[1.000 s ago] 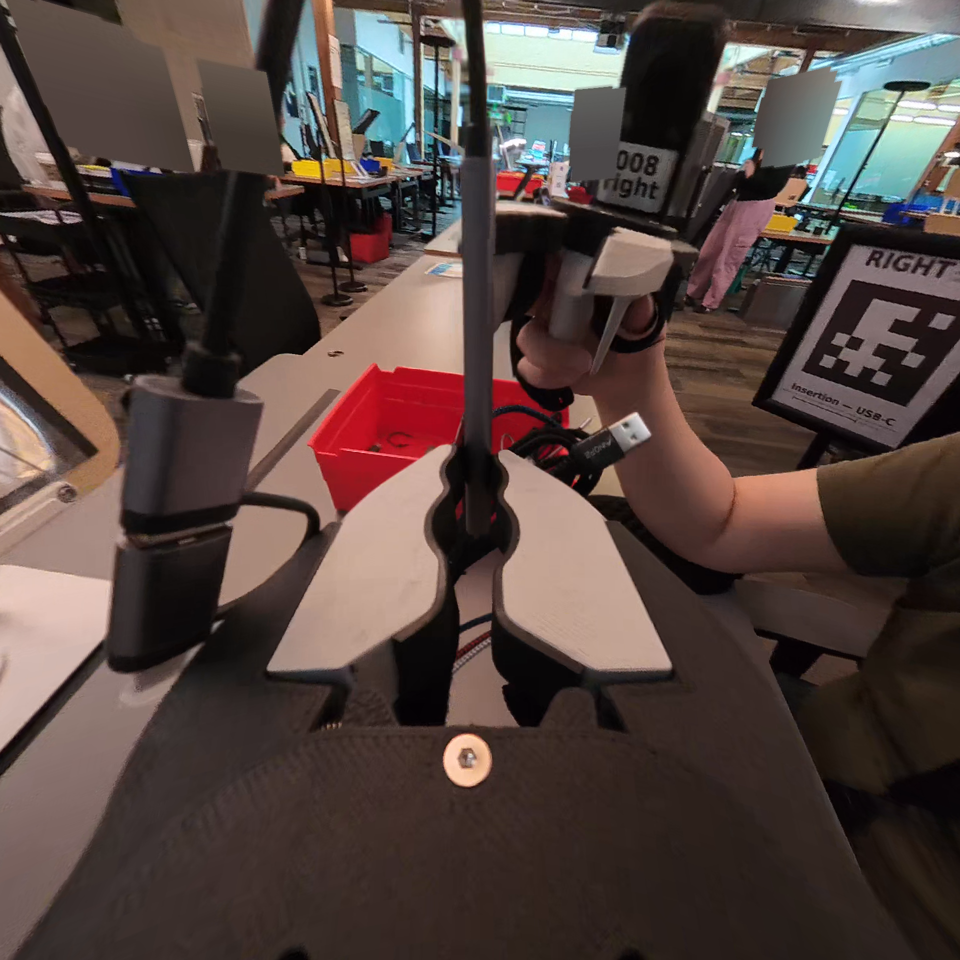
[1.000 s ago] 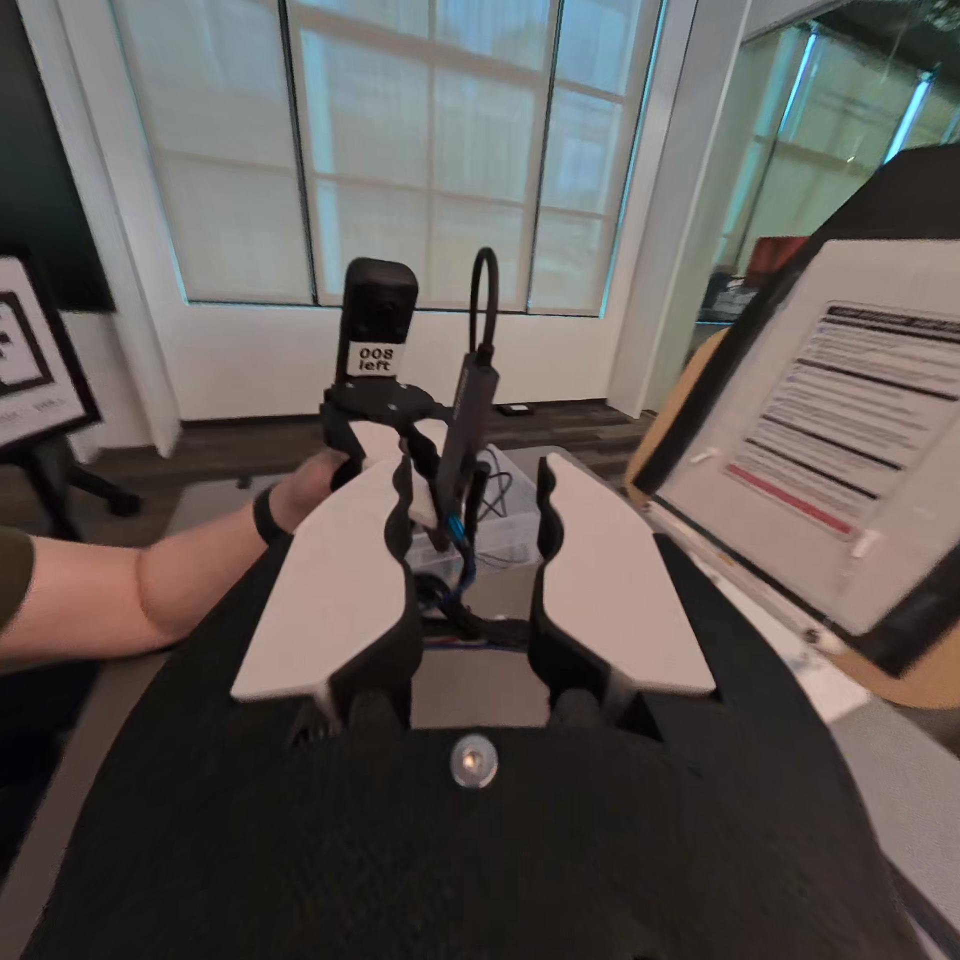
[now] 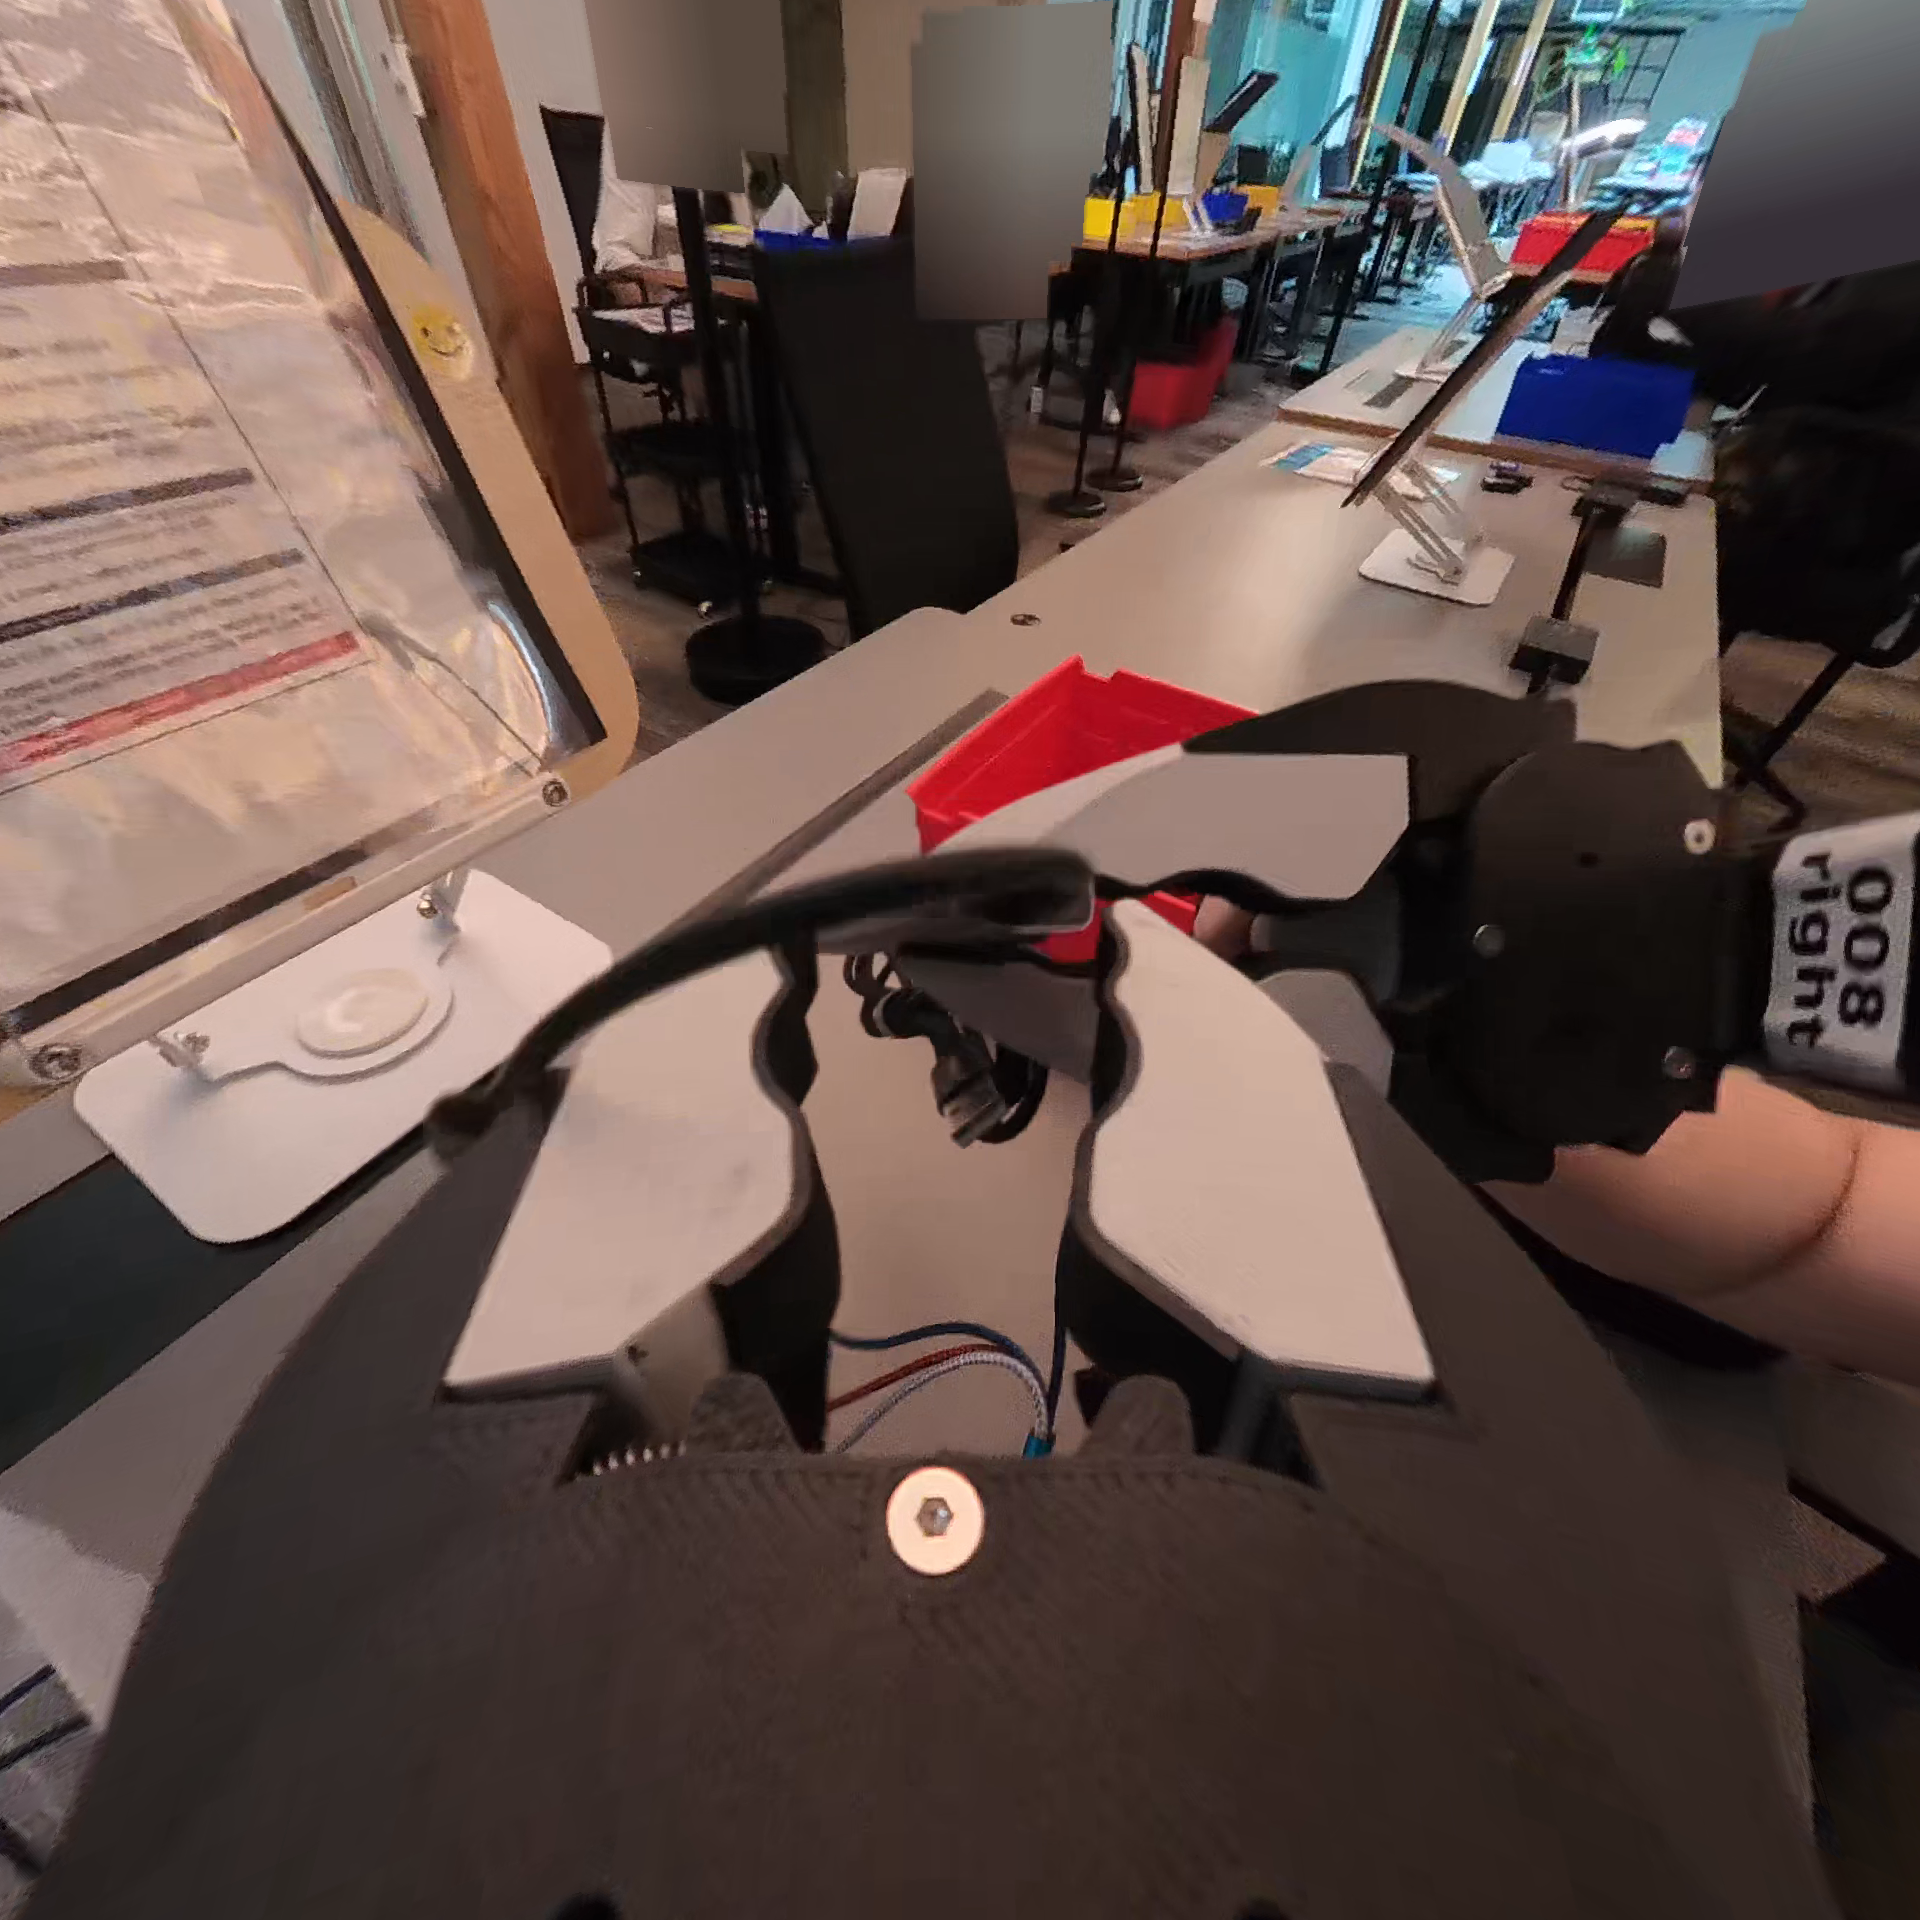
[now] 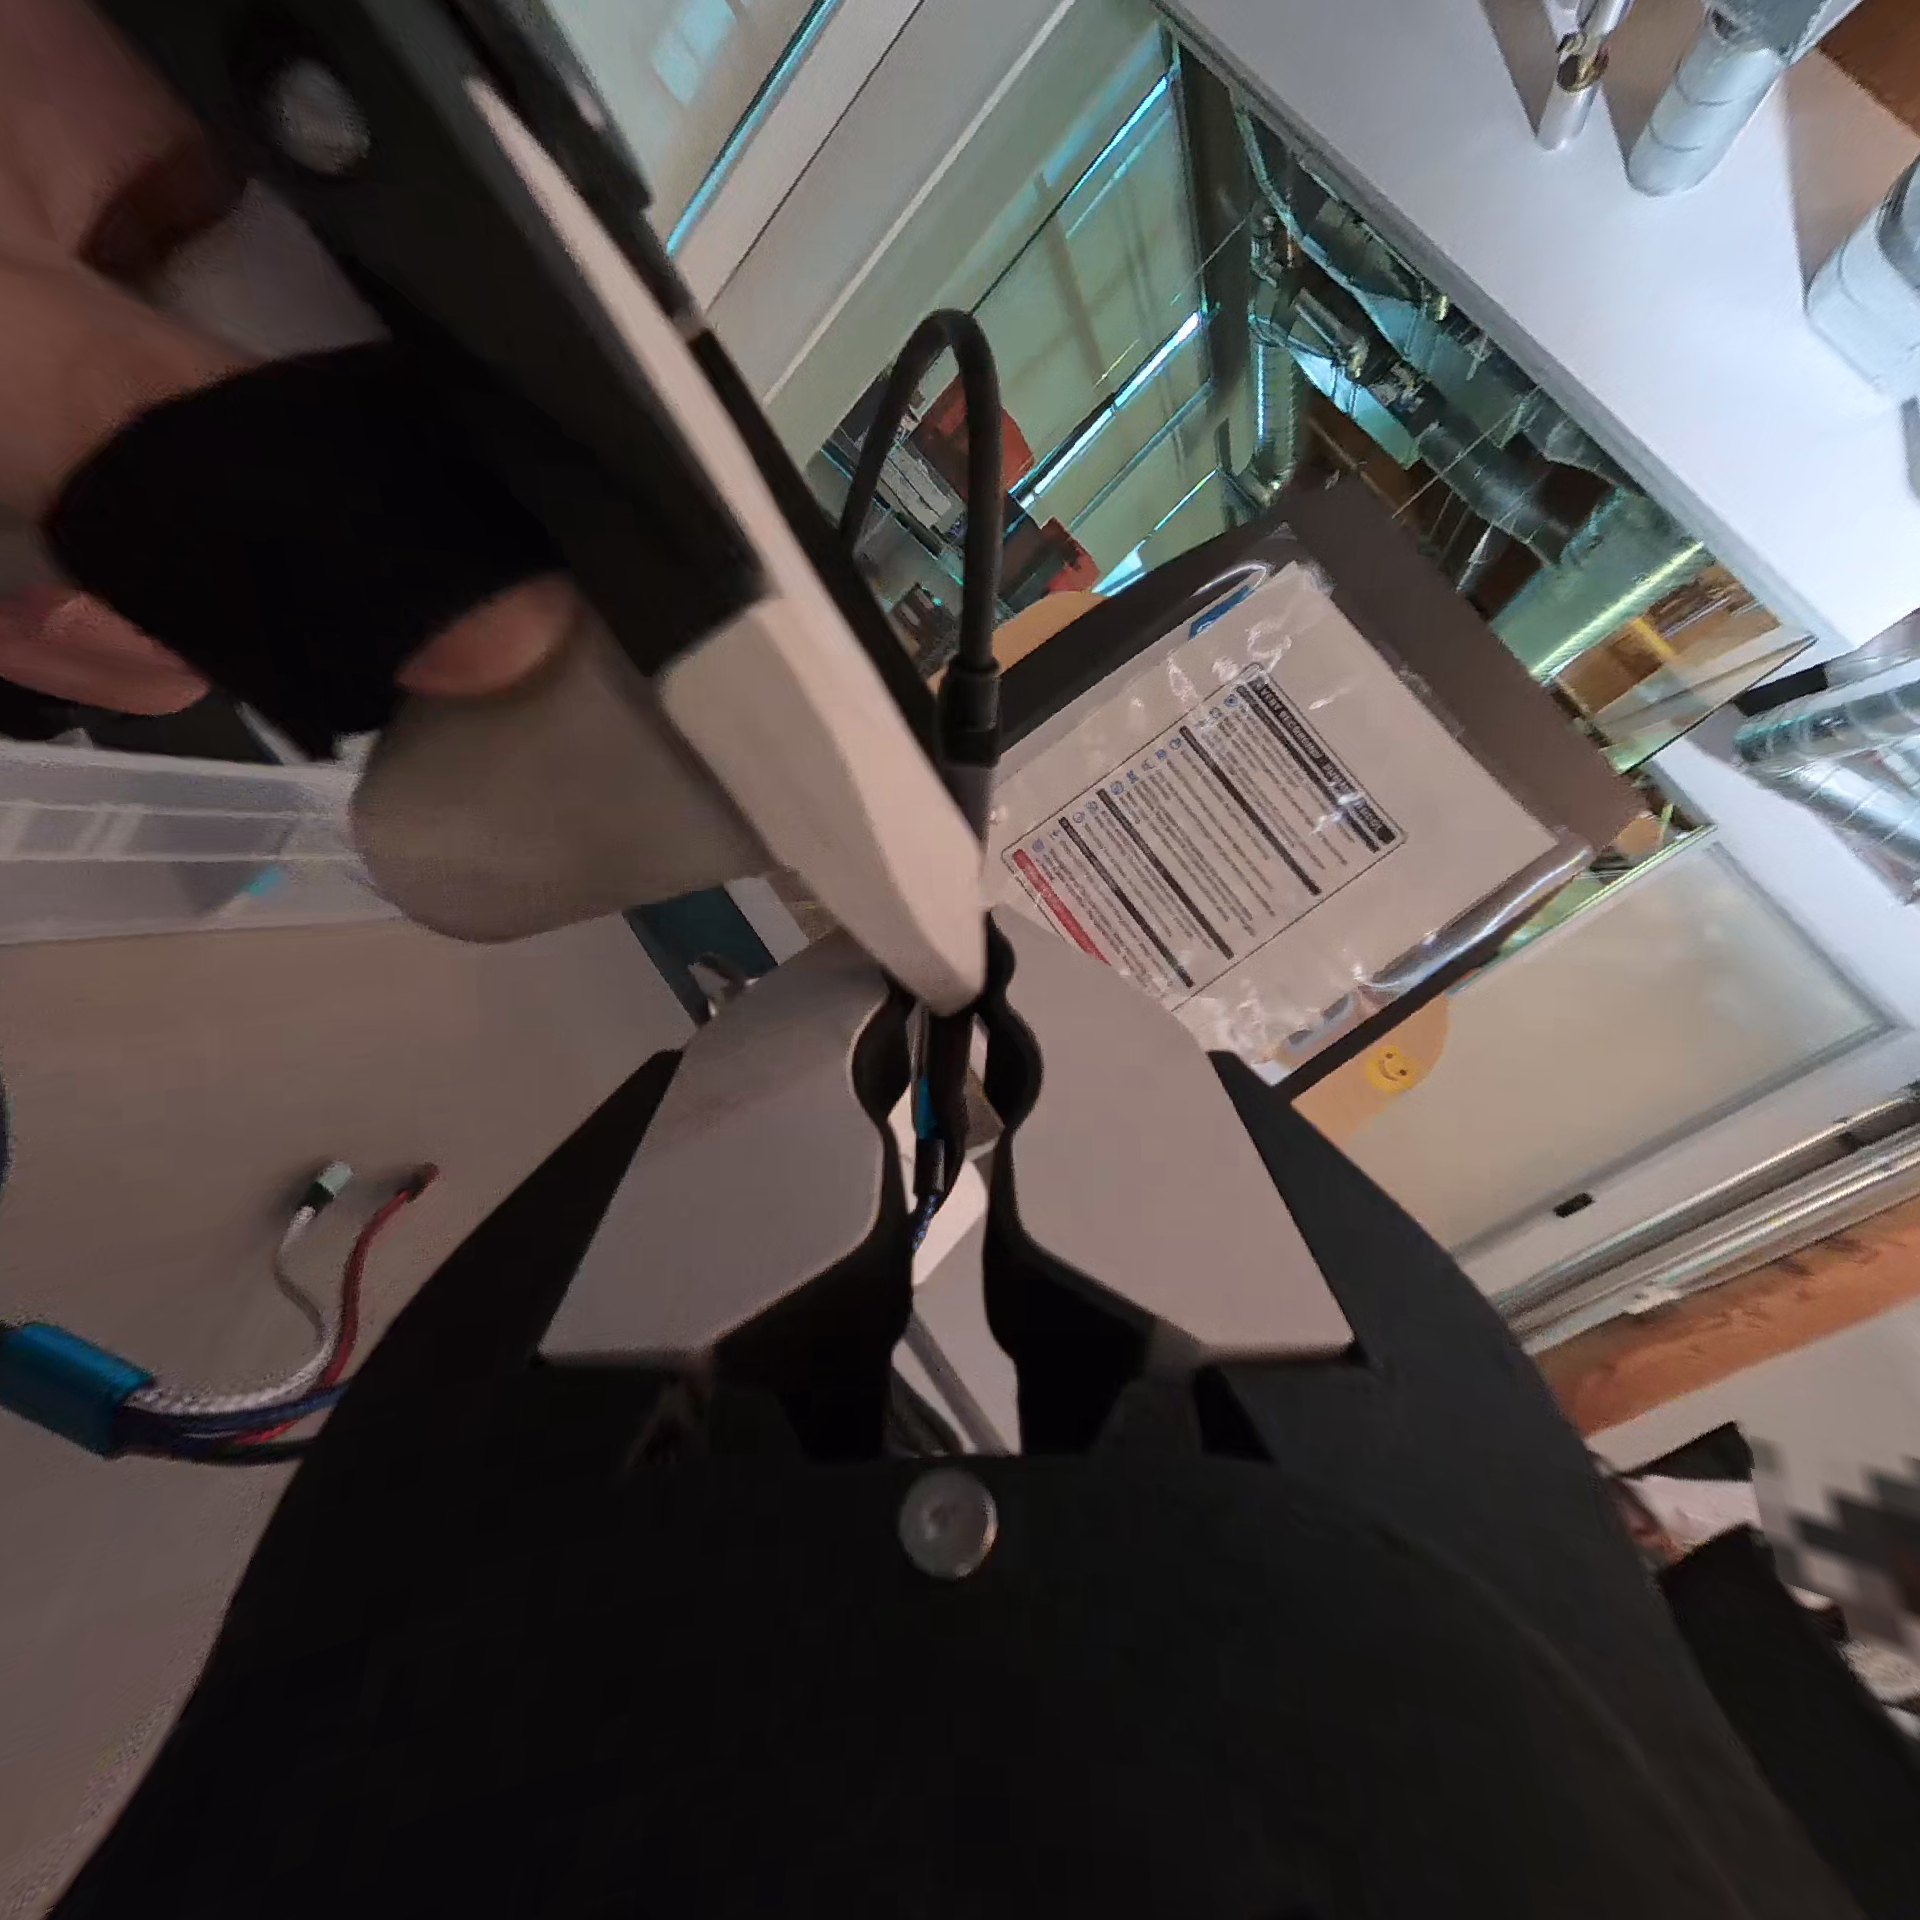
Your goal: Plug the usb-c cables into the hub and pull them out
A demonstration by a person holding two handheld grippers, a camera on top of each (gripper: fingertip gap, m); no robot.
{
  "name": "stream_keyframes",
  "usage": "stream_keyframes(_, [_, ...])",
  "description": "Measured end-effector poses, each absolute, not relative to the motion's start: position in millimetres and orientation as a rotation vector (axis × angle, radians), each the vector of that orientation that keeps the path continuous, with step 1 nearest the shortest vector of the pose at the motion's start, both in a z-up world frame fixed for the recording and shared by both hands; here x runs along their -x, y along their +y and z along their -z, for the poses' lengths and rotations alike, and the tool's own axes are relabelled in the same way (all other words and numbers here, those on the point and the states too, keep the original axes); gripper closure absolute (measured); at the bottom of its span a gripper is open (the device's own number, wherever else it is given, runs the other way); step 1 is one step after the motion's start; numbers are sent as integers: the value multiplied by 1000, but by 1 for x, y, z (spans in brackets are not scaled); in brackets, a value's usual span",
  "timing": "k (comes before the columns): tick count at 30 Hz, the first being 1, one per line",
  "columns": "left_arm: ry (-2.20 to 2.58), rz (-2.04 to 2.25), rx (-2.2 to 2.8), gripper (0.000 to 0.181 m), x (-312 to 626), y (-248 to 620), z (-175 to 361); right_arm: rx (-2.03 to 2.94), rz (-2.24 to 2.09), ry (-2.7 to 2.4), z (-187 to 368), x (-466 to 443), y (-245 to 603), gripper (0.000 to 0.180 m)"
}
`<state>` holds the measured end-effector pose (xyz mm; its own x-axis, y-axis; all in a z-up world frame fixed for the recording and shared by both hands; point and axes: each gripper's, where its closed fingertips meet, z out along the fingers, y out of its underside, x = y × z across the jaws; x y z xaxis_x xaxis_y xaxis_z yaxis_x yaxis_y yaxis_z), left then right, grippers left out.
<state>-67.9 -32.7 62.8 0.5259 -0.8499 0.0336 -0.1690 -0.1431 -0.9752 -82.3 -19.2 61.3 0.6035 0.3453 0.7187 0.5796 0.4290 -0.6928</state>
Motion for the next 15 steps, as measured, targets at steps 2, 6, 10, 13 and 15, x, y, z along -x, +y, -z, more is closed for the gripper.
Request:
stream_keyframes(2, [887,748,1614,141,66,-33,-63,1143,279,-953,-61,81,-17,170])
stream_keyframes(6, [948,537,1588,154,72,-28,-62,1121,343,-950,-60,82,-15,170])
stream_keyframes(10, [974,462,1582,157,80,-26,-64,1098,204,-1019,-58,92,-22,159])
stream_keyframes(13, [927,552,1589,158,92,-21,-71,1075,-13,-1014,-71,91,-34,149])
stream_keyframes(15, [891,609,1585,157,102,-20,-77,1047,-112,-995,-81,84,-39,144])
